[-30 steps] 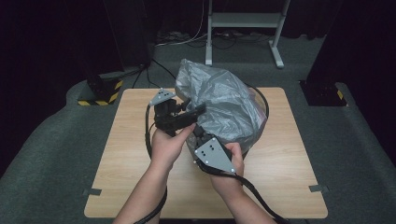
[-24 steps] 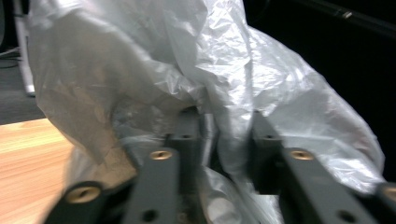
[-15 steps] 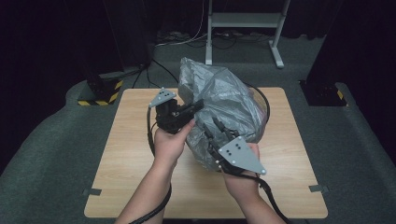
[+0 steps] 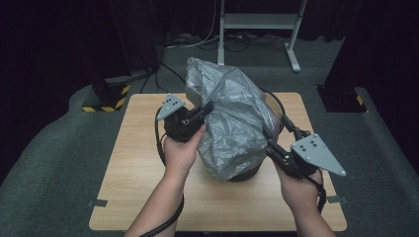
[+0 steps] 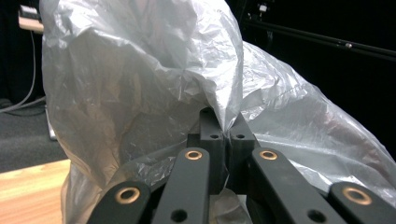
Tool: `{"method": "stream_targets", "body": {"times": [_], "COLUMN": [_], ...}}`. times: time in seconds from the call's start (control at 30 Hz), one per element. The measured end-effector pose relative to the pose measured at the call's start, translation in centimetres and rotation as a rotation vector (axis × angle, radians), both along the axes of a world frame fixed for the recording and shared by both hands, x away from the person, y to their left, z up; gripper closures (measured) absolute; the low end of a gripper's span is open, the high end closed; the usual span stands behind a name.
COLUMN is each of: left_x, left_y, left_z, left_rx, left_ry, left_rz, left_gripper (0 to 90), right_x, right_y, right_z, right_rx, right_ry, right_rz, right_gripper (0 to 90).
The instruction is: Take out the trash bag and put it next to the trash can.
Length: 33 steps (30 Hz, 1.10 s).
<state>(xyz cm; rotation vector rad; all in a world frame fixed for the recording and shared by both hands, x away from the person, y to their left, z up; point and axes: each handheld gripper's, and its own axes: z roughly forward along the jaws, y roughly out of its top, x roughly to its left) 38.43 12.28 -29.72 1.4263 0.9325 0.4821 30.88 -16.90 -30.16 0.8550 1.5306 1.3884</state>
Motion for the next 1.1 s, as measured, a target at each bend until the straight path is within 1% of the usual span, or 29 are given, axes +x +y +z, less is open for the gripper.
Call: {"method": "stream_targets", "body": {"times": [0.03,0.07,0.1,0.17,0.2,0.23,0.27,0.3,0.33,0.37,0.4,0.43,0.47,0.5,0.53,0.6,0.67,0.7,0.73,0.77,0.8,0.83,0.87,0.97,1.1], "left_x": [0.0,0.0,-0.1,-0.2,-0.2,-0.3,-0.3,-0.3,-0.4,-0.4,-0.5,-0.5,-0.6,-0.6,-0.7,-0.7,-0.8,-0.9,-0.9,-1.2,-1.3,-1.3,-1.5,-1.6,-1.7], "left_y": [0.0,0.0,0.1,0.1,0.1,0.0,0.0,0.0,-0.2,-0.2,-0.3,-0.3,-0.4,-0.4,-0.5,-0.6,-0.7,-0.9,-0.9,-1.1,-1.2,-1.2,-1.4,-1.5,-1.5], "left_z": [0.1,0.1,0.2,0.4,0.4,0.6,0.6,0.7,0.9,0.9,1.1,1.1,1.3,1.3,1.5,1.8,1.9,2.3,2.3,2.8,3.1,3.1,3.7,4.4,5.1], "left_rx": [-0.003,-0.003,-0.015,-0.023,-0.023,-0.022,-0.022,-0.022,-0.023,-0.023,-0.016,-0.016,-0.015,-0.015,-0.013,-0.016,-0.014,-0.008,-0.008,-0.007,-0.009,-0.009,-0.005,-0.003,-0.011], "left_ry": [-0.002,-0.002,-0.018,-0.032,-0.032,-0.047,-0.047,-0.054,-0.063,-0.063,-0.074,-0.074,-0.083,-0.083,-0.094,-0.108,-0.113,-0.135,-0.135,-0.157,-0.167,-0.167,-0.194,-0.232,-0.275], "left_rz": [-0.004,-0.004,-0.008,-0.011,-0.011,-0.011,-0.011,-0.009,-0.009,-0.009,-0.009,-0.009,-0.006,-0.006,-0.003,-0.004,-0.006,-0.009,-0.009,-0.012,-0.011,-0.011,-0.008,0.0,0.009], "left_gripper": [88.2,88.2,88.2,88.4,88.5,88.6,88.6,88.6,88.6,88.6,88.6,88.6,88.6,88.7,88.7,88.7,88.7,88.7,88.7,88.8,88.8,88.8,88.8,88.8,88.9], "right_x": [0.1,0.1,0.2,0.3,0.4,0.5,0.5,0.5,0.9,1.1,1.5,1.5,2.1,2.1,2.7,3.4,4.2,4.6,4.6,5.4,5.6,5.6,6.0,6.3,6.4], "right_y": [-0.8,-0.8,-2.6,-3.8,-4.5,-5.1,-5.6,-5.6,-6.5,-6.8,-7.2,-7.2,-7.7,-7.7,-8.2,-8.5,-8.9,-9.1,-9.1,-9.6,-9.7,-9.7,-10.0,-10.2,-10.3], "right_z": [-0.1,-0.1,-0.7,-1.3,-1.7,-2.2,-2.8,-2.8,-4.4,-5.0,-5.9,-5.9,-7.4,-7.4,-9.0,-10.6,-12.5,-13.4,-13.4,-15.1,-15.6,-15.6,-16.6,-17.7,-18.5], "right_rx": [0.007,0.007,0.006,0.005,0.001,0.003,-0.002,-0.002,-0.018,-0.02,-0.016,-0.016,-0.027,-0.027,-0.043,-0.058,-0.063,-0.055,-0.055,-0.036,-0.037,-0.037,-0.047,-0.073,-0.095], "right_ry": [0.009,0.009,0.019,0.027,0.032,0.039,0.041,0.041,0.072,0.086,0.117,0.117,0.165,0.165,0.21,0.252,0.32,0.353,0.353,0.403,0.418,0.418,0.452,0.491,0.505], "right_rz": [-0.015,-0.015,-0.048,-0.075,-0.091,-0.104,-0.115,-0.115,-0.138,-0.142,-0.149,-0.149,-0.157,-0.157,-0.17,-0.183,-0.198,-0.196,-0.196,-0.194,-0.201,-0.201,-0.208,-0.222,-0.231], "right_gripper": [43.7,43.7,41.9,40.5,39.0,37.5,36.8,36.8,34.6,34.2,32.9,32.9,30.9,30.9,28.1,25.4,25.9,24.3,24.3,23.8,23.8,23.8,22.0,21.2,20.2]}}
